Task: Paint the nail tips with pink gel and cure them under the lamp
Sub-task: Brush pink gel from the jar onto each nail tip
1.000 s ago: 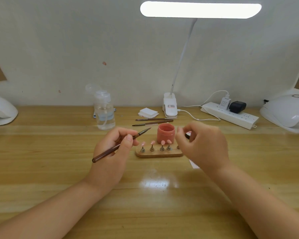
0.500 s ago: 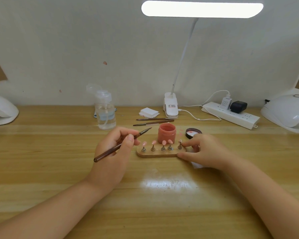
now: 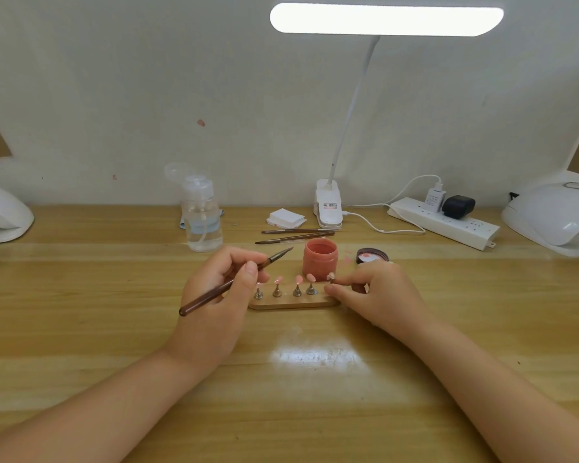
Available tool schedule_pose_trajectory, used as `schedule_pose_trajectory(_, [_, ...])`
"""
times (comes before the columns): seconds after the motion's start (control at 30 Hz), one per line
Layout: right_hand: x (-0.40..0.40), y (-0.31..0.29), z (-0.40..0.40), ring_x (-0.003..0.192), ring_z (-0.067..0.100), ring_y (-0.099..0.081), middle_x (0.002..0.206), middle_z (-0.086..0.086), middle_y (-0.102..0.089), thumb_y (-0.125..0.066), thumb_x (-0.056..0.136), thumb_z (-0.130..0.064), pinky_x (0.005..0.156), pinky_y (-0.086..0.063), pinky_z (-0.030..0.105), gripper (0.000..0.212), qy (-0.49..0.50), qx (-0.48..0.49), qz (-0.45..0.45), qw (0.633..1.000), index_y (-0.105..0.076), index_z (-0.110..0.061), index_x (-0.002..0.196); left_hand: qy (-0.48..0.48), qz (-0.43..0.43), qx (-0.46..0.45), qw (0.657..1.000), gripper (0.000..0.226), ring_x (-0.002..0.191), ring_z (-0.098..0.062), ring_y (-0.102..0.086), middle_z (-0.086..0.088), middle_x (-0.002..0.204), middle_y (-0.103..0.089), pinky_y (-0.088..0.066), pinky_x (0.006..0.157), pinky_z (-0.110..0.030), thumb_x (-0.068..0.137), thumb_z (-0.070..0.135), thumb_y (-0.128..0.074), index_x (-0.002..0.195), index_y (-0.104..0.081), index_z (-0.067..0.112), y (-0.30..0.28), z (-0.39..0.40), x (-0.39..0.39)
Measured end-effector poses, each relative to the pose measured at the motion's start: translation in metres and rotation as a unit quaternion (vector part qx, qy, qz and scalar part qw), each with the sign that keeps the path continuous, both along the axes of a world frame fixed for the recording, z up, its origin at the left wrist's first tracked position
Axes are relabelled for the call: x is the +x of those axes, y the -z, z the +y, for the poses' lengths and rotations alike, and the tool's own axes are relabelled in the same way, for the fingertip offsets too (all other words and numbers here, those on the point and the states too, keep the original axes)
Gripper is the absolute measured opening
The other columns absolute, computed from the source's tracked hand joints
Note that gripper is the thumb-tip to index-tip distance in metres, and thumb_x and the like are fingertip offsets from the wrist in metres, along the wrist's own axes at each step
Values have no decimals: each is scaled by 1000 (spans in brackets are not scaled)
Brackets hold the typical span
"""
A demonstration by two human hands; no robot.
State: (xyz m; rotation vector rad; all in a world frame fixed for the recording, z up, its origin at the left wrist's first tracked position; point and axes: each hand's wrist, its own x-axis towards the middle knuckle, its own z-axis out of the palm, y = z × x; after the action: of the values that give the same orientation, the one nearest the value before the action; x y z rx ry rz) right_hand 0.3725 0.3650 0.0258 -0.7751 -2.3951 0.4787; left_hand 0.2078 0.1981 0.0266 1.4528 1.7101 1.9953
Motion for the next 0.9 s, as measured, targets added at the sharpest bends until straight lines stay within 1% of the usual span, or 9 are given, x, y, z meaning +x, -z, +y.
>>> schedule_pose_trajectory(0.1, [-3, 1, -5, 61, 10, -48, 58, -9, -59, -72, 83, -29, 66, -40, 28, 11, -3, 34, 9, 999, -78, -32, 92, 1, 10, 1, 1000, 24, 88, -12, -68, 7, 90, -71, -54, 76, -20, 85, 40, -49, 95, -67, 27, -1, -1, 1])
schedule_pose_trajectory(0.17, [-3, 0, -10, 63, 16, -49, 54, -12, -49, -73, 82, -22, 61, -42, 33, 10, -14, 103, 16, 994, -78, -29, 87, 10, 19, 4, 1000, 22, 88, -12, -69, 7, 90, -71, -54, 76, -21, 86, 39, -50, 95, -67, 29, -1, -2, 3])
schedule_pose_trajectory(0.23, [-4, -3, -14, 63, 15, -50, 58, -12, -51, -73, 81, -18, 59, -43, 32, 6, -19, 138, 40, 990, -76, -22, 80, 19, 30, 4, 999, 22, 89, -11, -69, 8, 90, -71, -53, 76, -20, 86, 38, -50, 96, -67, 28, -2, -4, 5])
schedule_pose_trajectory(0.3, [-6, -6, -17, 62, 9, -51, 63, -15, -56, -72, 81, -14, 59, -42, 22, 5, -12, 110, 95, 989, -72, -18, 77, 22, 46, 3, 999, 22, 90, -10, -68, 8, 90, -71, -51, 76, -17, 86, 37, -50, 97, -66, 27, -3, -5, 8])
schedule_pose_trajectory(0.37, [-9, -9, -20, 61, 6, -54, 63, -14, -61, -72, 82, -13, 56, -38, 12, 5, -6, 26, 172, 985, -72, -16, 78, 24, 74, 4, 997, 22, 89, -11, -68, 8, 91, -71, -51, 76, -17, 87, 35, -50, 99, -66, 26, -6, -7, 12])
schedule_pose_trajectory(0.47, [-12, -17, -28, 59, -2, -60, 67, -13, -69, -74, 82, -19, 56, -44, 12, 2, -22, -87, 249, 964, -74, -19, 80, 13, 171, 21, 985, 19, 89, -13, -67, 12, 89, -71, -51, 77, -21, 89, 28, -52, 102, -66, 30, -13, -9, 17])
schedule_pose_trajectory(0.53, [-13, -20, -32, 65, 4, -68, 71, -11, -72, -74, 82, -18, 59, -53, 18, 2, -53, -125, 268, 954, -74, -20, 82, 4, 243, 39, 969, 21, 90, -12, -66, 14, 94, -70, -52, 79, -28, 90, 23, -54, 106, -66, 28, -16, -10, 20])
schedule_pose_trajectory(0.63, [-13, -21, -33, 69, 17, -71, 73, -6, -74, -74, 83, -14, 64, -58, 28, 2, -72, -131, 267, 952, -74, -16, 83, 4, 274, 51, 960, 22, 93, -13, -66, 9, 99, -70, -53, 79, -36, 91, 19, -56, 110, -68, 20, -16, -10, 19])
schedule_pose_trajectory(0.9, [-12, -21, -30, 66, 1, -69, 72, -7, -73, -67, 88, -9, 61, -51, 13, 6, -92, -102, 258, 956, -72, -11, 90, 6, 260, 34, 965, 21, 91, -10, -66, 13, 93, -70, -51, 78, -33, 90, 23, -52, 103, -68, 22, -15, -11, 19])
